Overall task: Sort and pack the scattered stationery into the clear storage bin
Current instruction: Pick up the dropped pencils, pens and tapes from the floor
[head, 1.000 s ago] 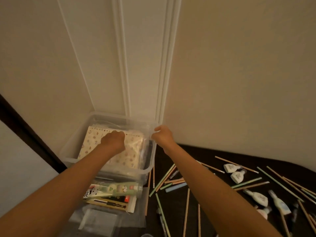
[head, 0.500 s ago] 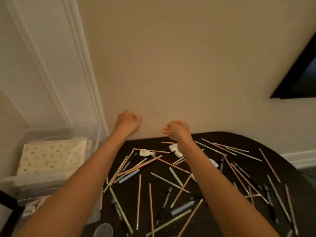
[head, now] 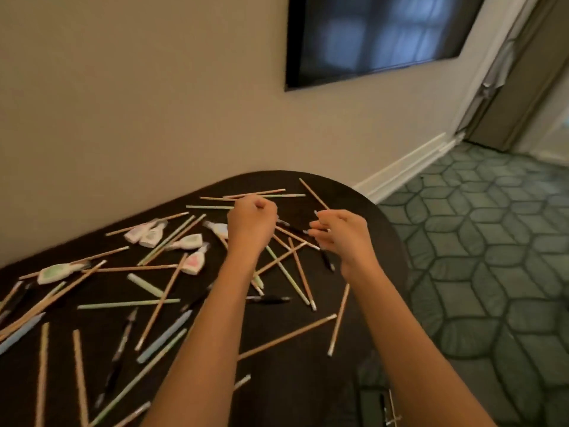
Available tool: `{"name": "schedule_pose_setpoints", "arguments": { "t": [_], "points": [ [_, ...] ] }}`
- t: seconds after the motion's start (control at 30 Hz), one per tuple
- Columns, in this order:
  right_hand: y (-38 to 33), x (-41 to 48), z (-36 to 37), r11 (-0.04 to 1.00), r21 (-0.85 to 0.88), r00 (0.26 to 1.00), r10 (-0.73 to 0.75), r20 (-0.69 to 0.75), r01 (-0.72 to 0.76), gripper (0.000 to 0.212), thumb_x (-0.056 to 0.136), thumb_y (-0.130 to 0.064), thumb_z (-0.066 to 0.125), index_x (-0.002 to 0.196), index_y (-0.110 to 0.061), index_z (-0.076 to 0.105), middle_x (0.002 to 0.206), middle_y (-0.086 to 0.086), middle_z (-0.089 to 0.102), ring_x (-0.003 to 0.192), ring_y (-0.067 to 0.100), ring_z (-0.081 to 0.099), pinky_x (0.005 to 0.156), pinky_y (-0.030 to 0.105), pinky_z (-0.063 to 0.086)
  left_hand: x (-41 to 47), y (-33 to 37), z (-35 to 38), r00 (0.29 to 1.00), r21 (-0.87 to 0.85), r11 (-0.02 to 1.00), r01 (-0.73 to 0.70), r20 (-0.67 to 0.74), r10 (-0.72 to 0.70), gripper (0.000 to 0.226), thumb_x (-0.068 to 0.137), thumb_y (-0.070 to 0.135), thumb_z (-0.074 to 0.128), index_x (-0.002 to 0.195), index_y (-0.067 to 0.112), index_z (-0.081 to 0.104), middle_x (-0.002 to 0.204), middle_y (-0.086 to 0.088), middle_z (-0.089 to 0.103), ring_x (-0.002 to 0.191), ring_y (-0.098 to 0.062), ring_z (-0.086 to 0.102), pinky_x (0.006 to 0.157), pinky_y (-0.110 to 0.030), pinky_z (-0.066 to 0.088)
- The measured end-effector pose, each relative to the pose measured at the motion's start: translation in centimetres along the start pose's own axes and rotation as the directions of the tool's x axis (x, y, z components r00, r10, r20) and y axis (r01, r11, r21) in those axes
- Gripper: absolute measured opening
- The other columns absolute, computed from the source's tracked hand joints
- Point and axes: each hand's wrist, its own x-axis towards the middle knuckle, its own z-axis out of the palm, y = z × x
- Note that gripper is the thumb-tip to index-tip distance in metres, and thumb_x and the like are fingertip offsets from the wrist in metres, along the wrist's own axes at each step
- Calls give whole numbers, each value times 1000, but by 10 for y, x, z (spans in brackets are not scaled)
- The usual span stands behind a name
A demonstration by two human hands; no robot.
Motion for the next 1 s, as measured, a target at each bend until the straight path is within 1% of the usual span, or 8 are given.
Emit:
{"name": "schedule_pose_setpoints", "arguments": {
  "t": [0.2, 0.3, 0.43, 0.53, 0.73, 0.8, 0.9, 1.0],
  "points": [
    [84, 18, -161, 991, 77, 963, -89, -255, 112, 16, 93, -6, 48, 89, -13, 62, 87, 8, 66, 74, 15, 65, 70, 22, 52, -63, -24, 183, 946, 19, 975, -220, 248, 209, 23, 90, 21, 48, 68, 29, 52, 91, -7, 67, 95, -27, 62, 86, -45, 52],
    [133, 20, -235, 983, 149, 925, -44, -378, 108, 19, 92, -4, 46, 81, -14, 59, 78, 5, 64, 66, 13, 62, 68, 21, 50, -94, -56, 262, 900, 3, 971, -239, 376, 220, 21, 88, 21, 49, 69, 26, 55, 90, -9, 68, 95, -32, 62, 86, -46, 52],
    [210, 16, -310, 970, 237, 866, 70, -495, 58, 15, 93, -4, 46, 85, -9, 57, 76, 6, 61, 64, 13, 59, 51, 11, 47, -131, -122, 350, 832, 75, 982, -172, 544, 105, 20, 86, 18, 49, 67, 20, 55, 91, -15, 69, 94, -37, 63, 85, -46, 53],
    [259, 17, -344, 947, 321, 839, 186, -511, -15, 12, 93, -5, 47, 87, -7, 56, 78, 8, 60, 65, 14, 59, 52, 11, 49, -150, -170, 400, 795, 166, 979, -115, 607, -9, 13, 80, 20, 48, 70, 16, 55, 95, -21, 68, 93, -39, 64, 83, -48, 54],
    [347, 55, -398, 888, 436, 746, 388, -542, -145, 16, 93, -7, 48, 79, -11, 54, 77, 8, 61, 63, 14, 60, 61, 20, 50, -154, -251, 487, 716, 370, 924, -95, 671, -195, 9, 82, 14, 52, 84, 11, 60, 102, -20, 67, 99, -37, 63, 87, -45, 53],
    [374, 72, -412, 866, 467, 718, 439, -541, -178, 17, 92, -5, 47, 78, -11, 53, 75, 7, 60, 62, 15, 59, 59, 19, 48, -152, -274, 509, 684, 421, 901, -106, 689, -242, 12, 83, 15, 52, 85, 8, 61, 103, -22, 66, 99, -36, 64, 87, -43, 53],
    [419, 101, -434, 837, 500, 664, 505, -551, -222, 17, 90, -2, 45, 77, -8, 54, 72, 7, 58, 58, 13, 57, 52, 16, 46, -147, -314, 552, 639, 511, 849, -136, 700, -320, 27, 85, 15, 51, 102, -2, 63, 108, -25, 65, 100, -36, 64, 87, -43, 53],
    [466, 125, -450, 822, 484, 619, 553, -557, -298, 18, 89, -1, 44, 77, -7, 56, 72, 7, 59, 57, 12, 57, 45, 13, 44, -143, -355, 584, 594, 584, 798, -148, 697, -401, 31, 86, 13, 49, 109, -2, 61, 111, -24, 63, 105, -36, 62, 89, -42, 53]
  ]
}}
